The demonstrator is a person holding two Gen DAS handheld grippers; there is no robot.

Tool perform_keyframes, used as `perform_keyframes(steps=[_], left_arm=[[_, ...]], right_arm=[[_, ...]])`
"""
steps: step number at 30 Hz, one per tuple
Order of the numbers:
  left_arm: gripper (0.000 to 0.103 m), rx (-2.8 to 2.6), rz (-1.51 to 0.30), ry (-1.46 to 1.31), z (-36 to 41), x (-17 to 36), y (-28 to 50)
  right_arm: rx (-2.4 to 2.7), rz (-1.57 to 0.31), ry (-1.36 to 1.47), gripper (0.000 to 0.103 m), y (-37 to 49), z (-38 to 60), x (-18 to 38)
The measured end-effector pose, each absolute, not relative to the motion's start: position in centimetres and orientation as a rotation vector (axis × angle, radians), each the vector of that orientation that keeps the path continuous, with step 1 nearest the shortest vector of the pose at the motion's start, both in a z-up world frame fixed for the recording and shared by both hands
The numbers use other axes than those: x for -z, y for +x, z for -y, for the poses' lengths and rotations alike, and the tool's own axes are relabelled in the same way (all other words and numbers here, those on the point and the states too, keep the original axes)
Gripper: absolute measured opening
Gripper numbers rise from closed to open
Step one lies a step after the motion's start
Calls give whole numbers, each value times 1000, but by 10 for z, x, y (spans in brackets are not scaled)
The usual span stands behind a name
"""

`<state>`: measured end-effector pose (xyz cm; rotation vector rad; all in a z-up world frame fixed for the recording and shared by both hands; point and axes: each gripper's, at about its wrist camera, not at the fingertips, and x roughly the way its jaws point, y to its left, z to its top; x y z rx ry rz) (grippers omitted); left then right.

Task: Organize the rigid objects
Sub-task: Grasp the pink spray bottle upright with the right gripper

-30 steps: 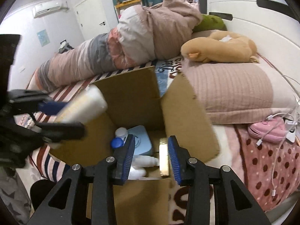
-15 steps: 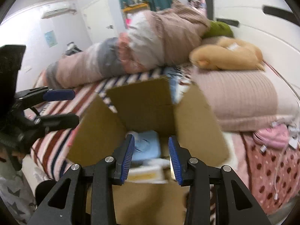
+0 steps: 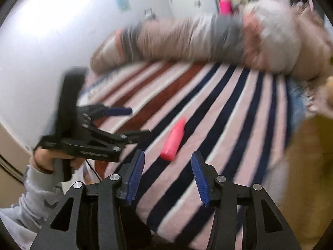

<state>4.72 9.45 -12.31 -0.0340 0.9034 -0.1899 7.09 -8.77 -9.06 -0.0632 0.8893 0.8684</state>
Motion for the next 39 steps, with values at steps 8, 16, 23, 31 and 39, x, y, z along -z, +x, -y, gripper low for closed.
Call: perform_keyframes(steps=[8,16,23,31,39], left_arm=[[84,179,-916,-118,-125,150,45],[84,205,-915,-135,-123,153,52],[84,279,-904,-185,-108,146,53],[78,475,-830,-261,-70,103,59],[45,586,-677,-194,-21,30,40]], right_arm=[[-892,-1033,-44,43,139,18,183],[-863,-1090,-140,27,147,7,199],[-819,-1050,-217,27,131,23,197],[-926,-807,-166,27,80,54,128],[-933,-654,-92,27,50,98,67]])
